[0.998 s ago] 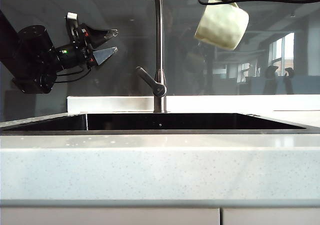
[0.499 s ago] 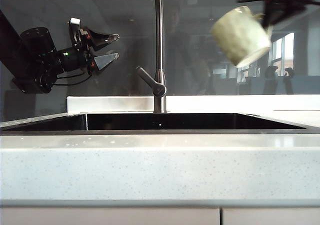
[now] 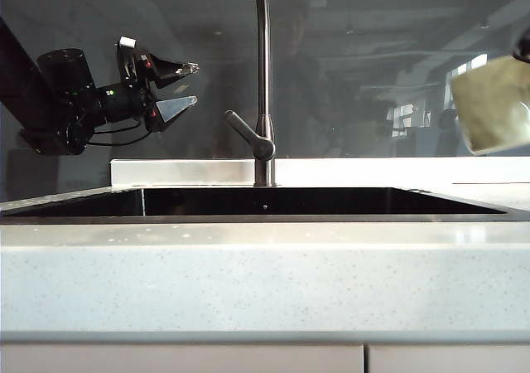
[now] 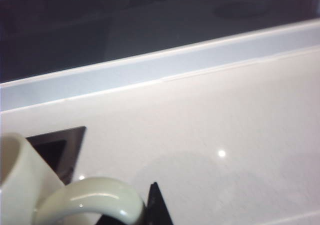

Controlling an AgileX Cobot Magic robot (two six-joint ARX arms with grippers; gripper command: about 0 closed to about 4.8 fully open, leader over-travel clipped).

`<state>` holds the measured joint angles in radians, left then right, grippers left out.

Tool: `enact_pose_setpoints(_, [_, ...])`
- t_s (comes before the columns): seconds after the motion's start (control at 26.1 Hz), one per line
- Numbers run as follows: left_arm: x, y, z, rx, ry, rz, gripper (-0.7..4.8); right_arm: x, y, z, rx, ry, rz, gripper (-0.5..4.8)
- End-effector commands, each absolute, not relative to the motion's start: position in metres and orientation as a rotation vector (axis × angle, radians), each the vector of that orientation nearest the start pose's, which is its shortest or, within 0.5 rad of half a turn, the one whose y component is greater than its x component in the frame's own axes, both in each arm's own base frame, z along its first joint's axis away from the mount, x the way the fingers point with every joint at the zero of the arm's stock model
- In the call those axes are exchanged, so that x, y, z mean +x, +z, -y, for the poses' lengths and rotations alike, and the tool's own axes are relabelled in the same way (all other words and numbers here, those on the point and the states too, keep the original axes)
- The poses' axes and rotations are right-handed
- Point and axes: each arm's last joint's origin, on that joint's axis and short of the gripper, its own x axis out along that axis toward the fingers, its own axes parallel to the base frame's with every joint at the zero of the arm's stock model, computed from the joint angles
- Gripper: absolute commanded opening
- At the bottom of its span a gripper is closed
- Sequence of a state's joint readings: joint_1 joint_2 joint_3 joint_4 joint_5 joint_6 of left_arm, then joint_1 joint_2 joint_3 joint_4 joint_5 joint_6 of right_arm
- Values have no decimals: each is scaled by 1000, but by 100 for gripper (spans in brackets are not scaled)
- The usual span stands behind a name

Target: Pick up the mug next to the sink, go to the faucet to get some water, pour the water into the sink, and finally put the mug back to its place.

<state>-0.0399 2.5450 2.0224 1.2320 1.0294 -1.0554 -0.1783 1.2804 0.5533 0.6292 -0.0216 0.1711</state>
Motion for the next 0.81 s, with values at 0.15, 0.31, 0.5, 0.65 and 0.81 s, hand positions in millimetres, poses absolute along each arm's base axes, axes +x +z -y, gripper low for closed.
enact_pose_setpoints(0.15, [540,242,46,-553,-1233,71,479,257,212,58,204,-174,82,-5])
enact_pose_setpoints(0.31, [540,242,46,-553,-1233,71,479,267,198,58,196,-124,124,-5])
enact_pose_setpoints(0.5, [540,242,46,-553,-1233,70,479,274,185,60,191,-122,150,-5])
enact_pose_setpoints(0.65, [540,242,46,-553,-1234,70,479,276,177,61,196,-124,123,-5])
enact_pose_setpoints(0.81, [540,242,46,-553,-1233,71,479,278,172,61,209,-124,120,-5])
